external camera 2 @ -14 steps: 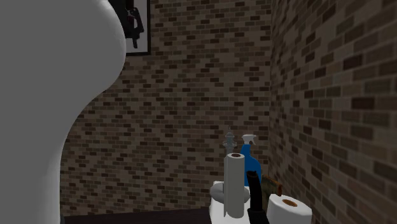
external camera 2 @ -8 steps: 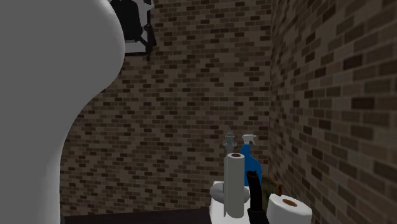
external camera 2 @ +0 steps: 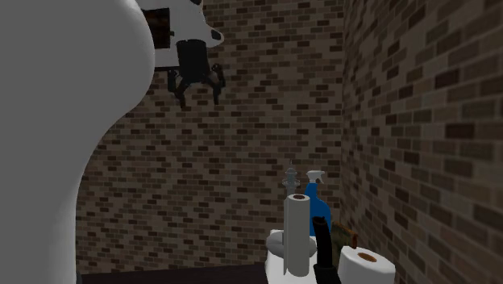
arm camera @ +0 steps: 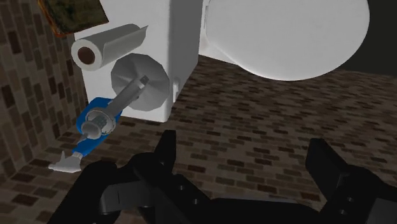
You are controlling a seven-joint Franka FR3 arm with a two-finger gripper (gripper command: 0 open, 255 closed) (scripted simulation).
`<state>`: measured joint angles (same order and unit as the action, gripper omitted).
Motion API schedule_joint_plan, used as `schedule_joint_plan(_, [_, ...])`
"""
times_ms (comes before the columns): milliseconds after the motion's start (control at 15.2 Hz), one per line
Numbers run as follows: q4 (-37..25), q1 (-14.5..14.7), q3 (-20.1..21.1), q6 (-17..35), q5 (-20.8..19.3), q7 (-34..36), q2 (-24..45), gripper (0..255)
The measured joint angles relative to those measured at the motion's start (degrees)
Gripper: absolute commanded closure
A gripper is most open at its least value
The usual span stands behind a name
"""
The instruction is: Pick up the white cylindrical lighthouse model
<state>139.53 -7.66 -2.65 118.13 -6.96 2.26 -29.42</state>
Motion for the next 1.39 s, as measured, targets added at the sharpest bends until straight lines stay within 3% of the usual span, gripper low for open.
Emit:
schedule_joint_plan(726, [-3.69, -5.57, -6.53, 15.79, 0.31, 2.29, 18.33, 0])
schedule_joint_plan(1386, [-12.15, -9.73, -10.96, 26.29, 7.05, 1.64, 36.92, 0])
